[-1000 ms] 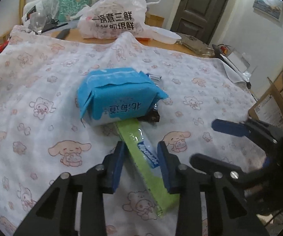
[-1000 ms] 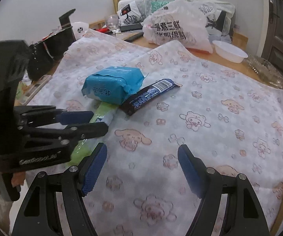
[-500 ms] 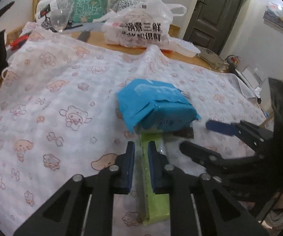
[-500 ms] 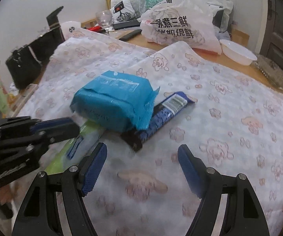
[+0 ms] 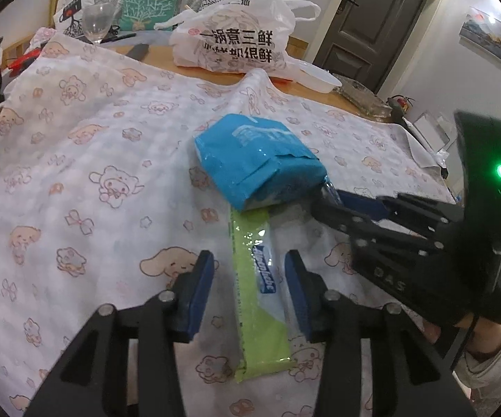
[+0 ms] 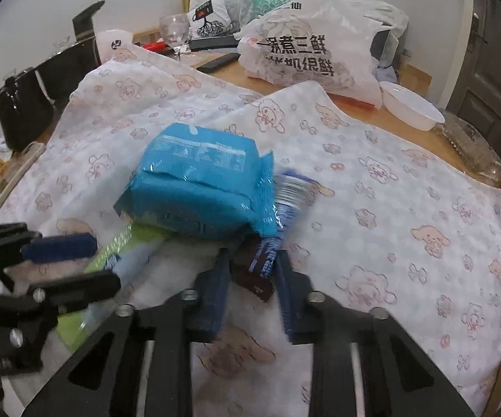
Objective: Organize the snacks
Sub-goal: 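Grasp the green candy stick with the left gripper while the right grasps the chocolate bar, then lift the green stick and chocolate bar with both grippers over the box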
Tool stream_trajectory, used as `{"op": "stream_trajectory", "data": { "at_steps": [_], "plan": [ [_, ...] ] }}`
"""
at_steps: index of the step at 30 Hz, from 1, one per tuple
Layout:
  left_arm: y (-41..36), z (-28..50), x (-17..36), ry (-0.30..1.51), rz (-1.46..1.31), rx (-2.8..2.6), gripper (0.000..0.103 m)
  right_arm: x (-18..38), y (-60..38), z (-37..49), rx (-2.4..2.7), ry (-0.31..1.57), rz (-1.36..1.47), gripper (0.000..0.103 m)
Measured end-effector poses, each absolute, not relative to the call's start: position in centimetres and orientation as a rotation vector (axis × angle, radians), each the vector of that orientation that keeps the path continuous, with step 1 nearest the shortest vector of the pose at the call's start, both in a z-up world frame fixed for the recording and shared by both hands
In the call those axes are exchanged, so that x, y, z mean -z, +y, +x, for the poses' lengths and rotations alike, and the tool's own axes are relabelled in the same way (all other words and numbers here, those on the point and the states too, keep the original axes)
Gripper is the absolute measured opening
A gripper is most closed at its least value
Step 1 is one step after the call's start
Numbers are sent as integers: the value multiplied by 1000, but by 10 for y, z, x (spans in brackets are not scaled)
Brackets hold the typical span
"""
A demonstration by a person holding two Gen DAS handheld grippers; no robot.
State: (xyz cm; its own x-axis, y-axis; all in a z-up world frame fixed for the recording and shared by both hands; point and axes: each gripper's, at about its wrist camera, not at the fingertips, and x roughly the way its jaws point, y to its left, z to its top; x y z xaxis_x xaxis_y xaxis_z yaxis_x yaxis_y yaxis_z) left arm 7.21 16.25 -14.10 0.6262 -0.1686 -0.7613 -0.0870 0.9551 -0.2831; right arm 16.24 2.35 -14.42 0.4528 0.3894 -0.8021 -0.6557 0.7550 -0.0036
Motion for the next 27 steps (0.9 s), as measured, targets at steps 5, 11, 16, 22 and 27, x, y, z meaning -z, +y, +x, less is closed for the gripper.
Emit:
{"op": "stream_trajectory", "data": {
  "at_steps": [5,11,16,22,27],
  "plan": [
    [151,70,141,902,-256,53,45,141,4,150,-706,919,-343,18],
    [118,69,146,860,-23,-56,28,137,-24,129,-715,964,-370,20],
    [121,66,142,890,-45,-41,25,136,-42,124,-690,970,-368,25],
    [104,46,140,918,-80,66,25,135,-49,130,-677,942,-304,43],
    [88,32,138,927,-96,114,25,138,-46,128,-662,896,-339,16]
  ]
}}
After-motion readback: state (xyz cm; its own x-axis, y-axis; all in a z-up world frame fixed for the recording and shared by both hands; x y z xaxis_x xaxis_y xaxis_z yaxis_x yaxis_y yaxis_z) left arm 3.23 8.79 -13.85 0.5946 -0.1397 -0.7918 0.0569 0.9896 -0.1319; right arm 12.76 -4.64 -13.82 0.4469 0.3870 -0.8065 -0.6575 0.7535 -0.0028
